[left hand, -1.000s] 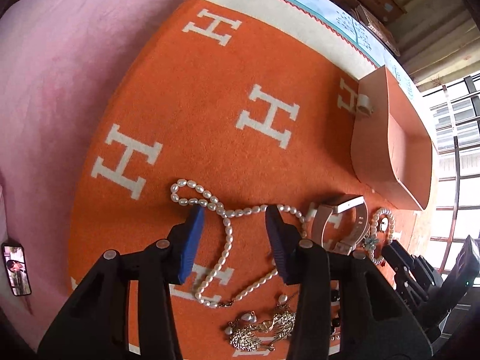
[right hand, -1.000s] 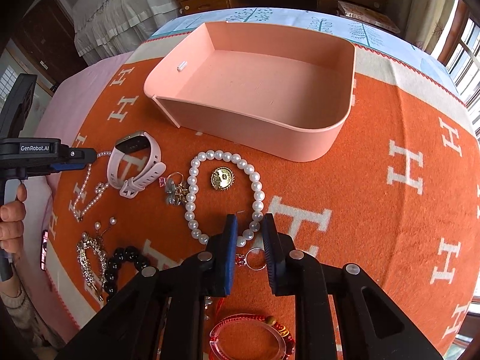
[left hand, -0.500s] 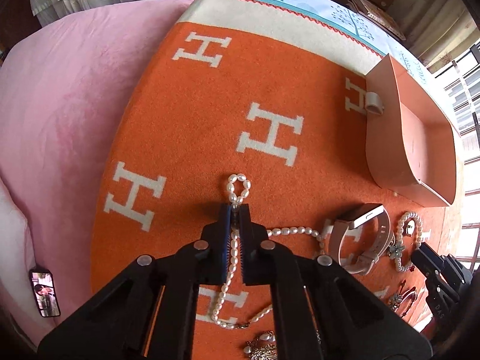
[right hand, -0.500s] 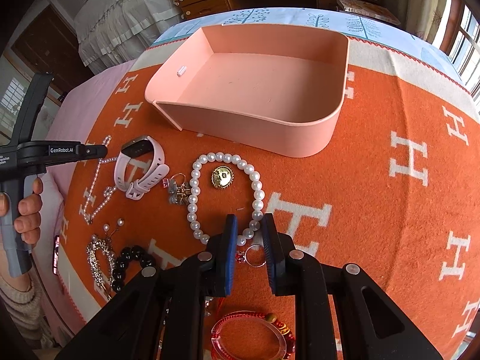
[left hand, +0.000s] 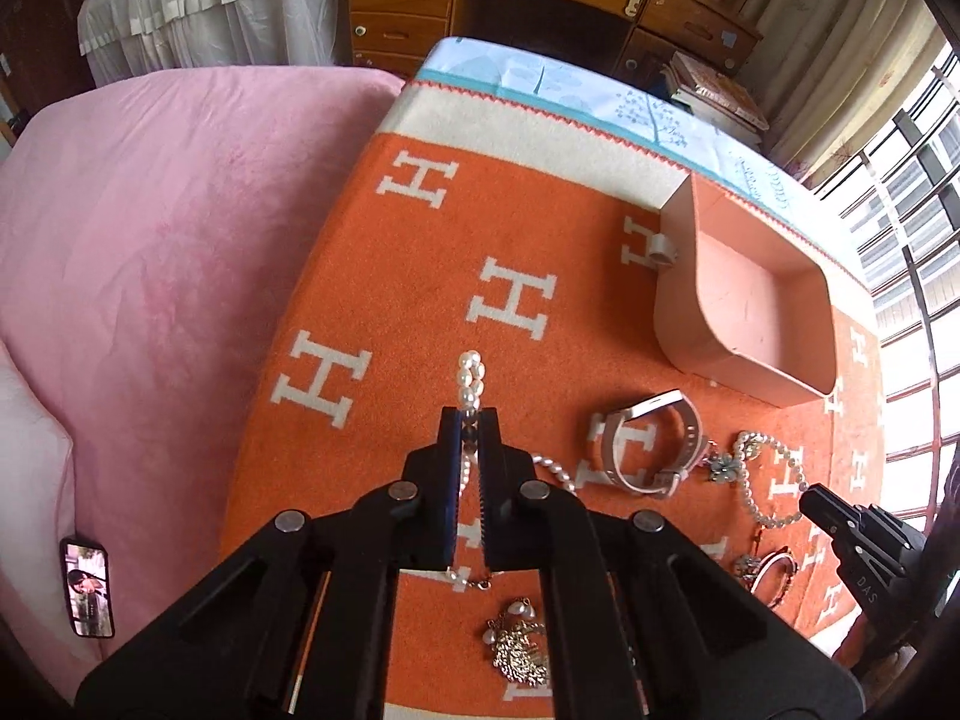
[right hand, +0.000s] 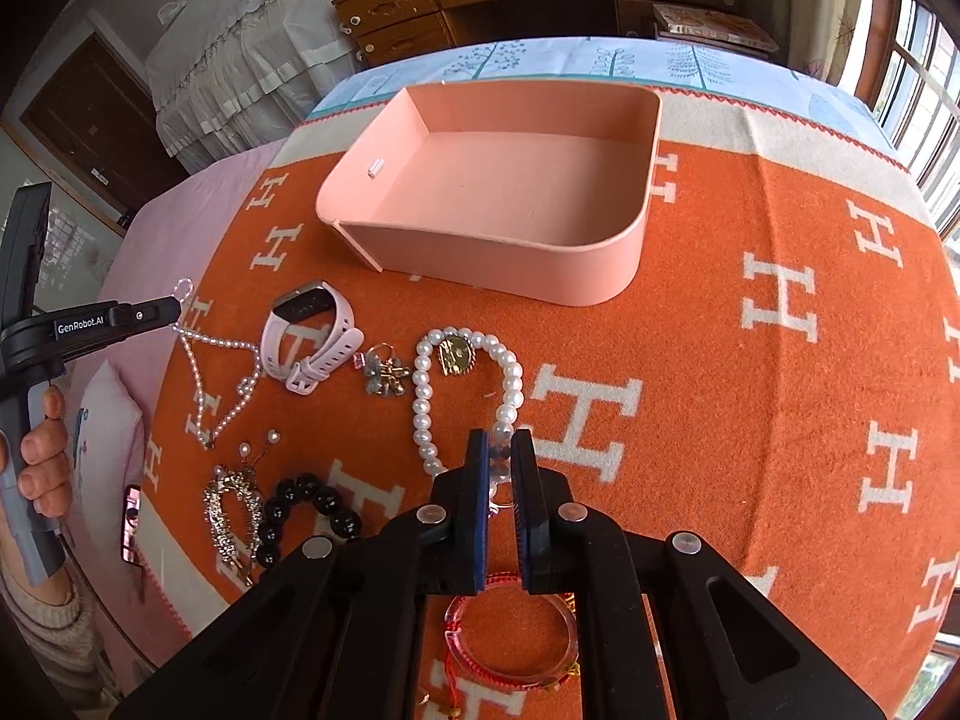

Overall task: Organize jewelry
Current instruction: 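Carry both pearl pieces into the pink tray and open both tools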

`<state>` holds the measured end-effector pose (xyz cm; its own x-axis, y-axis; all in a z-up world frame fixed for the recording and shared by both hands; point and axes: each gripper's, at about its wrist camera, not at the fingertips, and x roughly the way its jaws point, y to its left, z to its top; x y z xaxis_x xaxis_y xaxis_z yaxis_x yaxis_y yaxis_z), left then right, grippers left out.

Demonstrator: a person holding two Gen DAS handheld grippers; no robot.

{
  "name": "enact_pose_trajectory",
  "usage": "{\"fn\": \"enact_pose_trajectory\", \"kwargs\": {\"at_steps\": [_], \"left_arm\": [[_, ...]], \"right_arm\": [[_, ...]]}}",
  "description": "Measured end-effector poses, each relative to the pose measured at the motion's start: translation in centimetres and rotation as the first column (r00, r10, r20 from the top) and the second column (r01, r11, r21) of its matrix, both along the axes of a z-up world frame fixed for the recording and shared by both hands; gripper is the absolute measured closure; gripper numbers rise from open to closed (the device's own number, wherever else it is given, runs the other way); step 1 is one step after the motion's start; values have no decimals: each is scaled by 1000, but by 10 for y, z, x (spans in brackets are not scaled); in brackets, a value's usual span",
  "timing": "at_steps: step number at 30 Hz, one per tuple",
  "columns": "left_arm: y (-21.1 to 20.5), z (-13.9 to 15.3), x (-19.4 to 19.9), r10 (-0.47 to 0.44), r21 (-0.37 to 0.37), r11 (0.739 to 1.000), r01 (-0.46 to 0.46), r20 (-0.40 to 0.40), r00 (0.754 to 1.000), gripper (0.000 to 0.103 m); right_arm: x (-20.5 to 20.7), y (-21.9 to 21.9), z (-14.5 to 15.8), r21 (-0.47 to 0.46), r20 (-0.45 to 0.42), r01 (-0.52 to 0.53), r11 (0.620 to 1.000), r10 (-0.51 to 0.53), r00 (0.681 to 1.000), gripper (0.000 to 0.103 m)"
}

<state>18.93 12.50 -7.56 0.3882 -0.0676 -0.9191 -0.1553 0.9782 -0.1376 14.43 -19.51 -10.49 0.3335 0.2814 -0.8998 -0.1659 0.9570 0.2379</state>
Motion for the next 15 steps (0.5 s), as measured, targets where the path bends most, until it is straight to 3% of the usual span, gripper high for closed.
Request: {"fn": "enact_pose_trajectory", "kwargs": {"at_steps": [6,15], "left_arm": [[-22,67,-18,-67,7,998,67,118,991,100],[-77,158,-22,-155,63,988,143,268,951,100]], "right_arm": [[-19,2,54,0,111,6,1000,-6,994,96],[-24,9,158,8,283,29,1000,-30,959,96]]}}
